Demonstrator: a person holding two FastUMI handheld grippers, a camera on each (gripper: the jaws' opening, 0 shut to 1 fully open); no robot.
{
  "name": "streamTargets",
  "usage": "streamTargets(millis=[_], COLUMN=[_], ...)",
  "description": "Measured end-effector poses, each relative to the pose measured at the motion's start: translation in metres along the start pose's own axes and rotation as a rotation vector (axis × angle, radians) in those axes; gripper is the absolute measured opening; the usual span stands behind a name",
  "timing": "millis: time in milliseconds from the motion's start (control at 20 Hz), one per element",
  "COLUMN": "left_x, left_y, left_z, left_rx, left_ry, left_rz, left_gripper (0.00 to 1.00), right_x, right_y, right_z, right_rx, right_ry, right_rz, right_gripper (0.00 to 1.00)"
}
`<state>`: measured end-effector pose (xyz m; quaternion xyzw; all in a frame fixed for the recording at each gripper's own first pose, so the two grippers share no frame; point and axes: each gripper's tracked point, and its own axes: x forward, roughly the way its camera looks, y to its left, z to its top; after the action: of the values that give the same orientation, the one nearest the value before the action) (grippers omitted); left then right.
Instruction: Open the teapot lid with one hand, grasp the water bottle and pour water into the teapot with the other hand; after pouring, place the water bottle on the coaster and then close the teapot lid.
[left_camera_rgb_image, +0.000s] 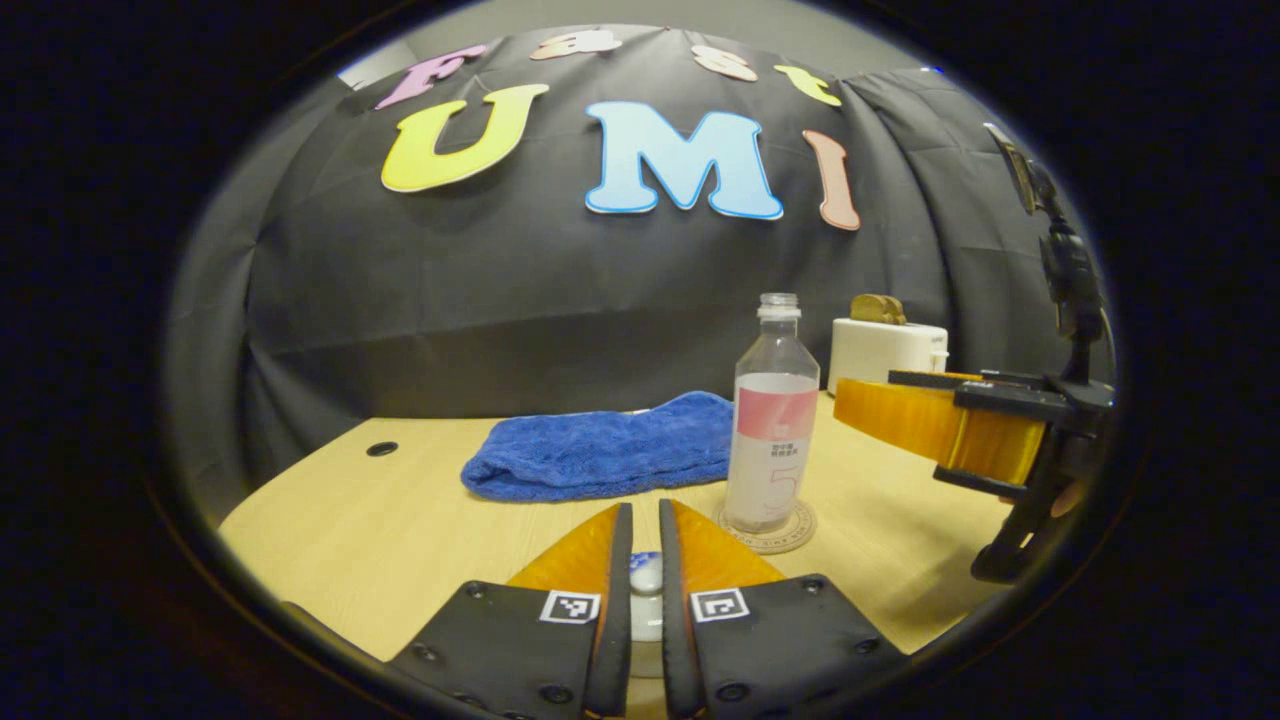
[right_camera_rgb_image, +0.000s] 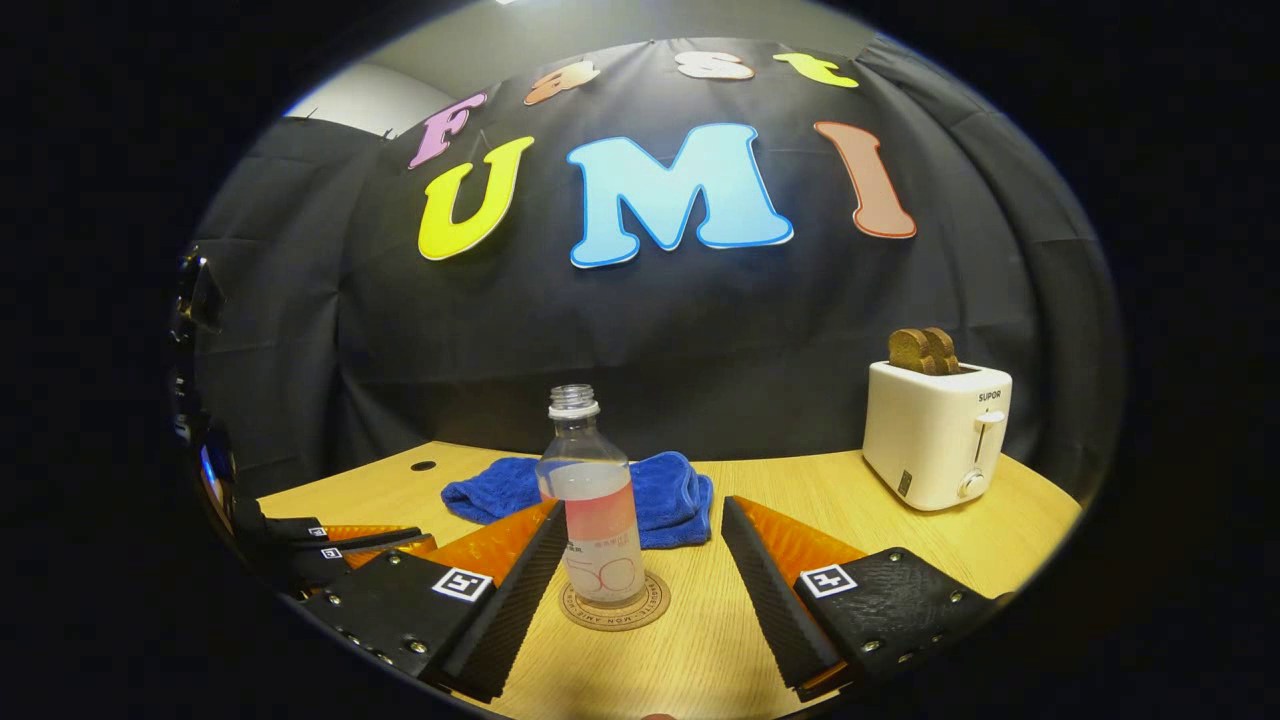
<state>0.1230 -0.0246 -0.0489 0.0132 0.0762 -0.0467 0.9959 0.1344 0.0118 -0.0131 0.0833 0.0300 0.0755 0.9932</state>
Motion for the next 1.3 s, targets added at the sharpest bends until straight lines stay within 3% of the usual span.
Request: streamTargets(millis=[50,450,500,550,700,1000,1200,1300], left_x=[-0.001,-0.034,-0.040,-0.049,-0.072,-0.107,-0.125,-0.134], left_y=[0.002,0.015,0.017,0.021,0.027,0.019,0.010,0.009], left_z=[0.006,0.021,0.024,0.030,0.047,0.049,0.045,0.042], left_rx=[0.000,-0.049,-0.034,-0.014,0.005,0.008,-0.015,-0.023], left_ry=[-0.013,-0.023,-0.022,-0.026,-0.049,-0.065,-0.097,-0.102], left_rz=[0.004,0.016,0.018,0.028,0.025,-0.002,-0.015,-0.011], left_gripper=[0.24,0.24,0.16,0.23,0.24,0.20,0.24,0.19], right_x=[0.000,-0.013,-0.017,-0.022,-0.042,-0.086,-0.111,-0.122], right_y=[0.000,-0.002,-0.003,-0.003,0.001,0.009,0.015,0.018], right_z=[0.000,0.023,0.029,0.032,0.033,0.029,0.023,0.021], right_rx=[-0.003,0.006,0.005,0.002,0.001,-0.072,-0.058,-0.045], right_ry=[0.001,-0.024,-0.030,-0.033,-0.027,-0.029,-0.045,-0.048], right_rz=[-0.001,-0.018,-0.022,-0.024,-0.031,-0.065,-0.092,-0.095], right_gripper=[0.96,0.96,0.96,0.96,0.96,0.96,0.96,0.96])
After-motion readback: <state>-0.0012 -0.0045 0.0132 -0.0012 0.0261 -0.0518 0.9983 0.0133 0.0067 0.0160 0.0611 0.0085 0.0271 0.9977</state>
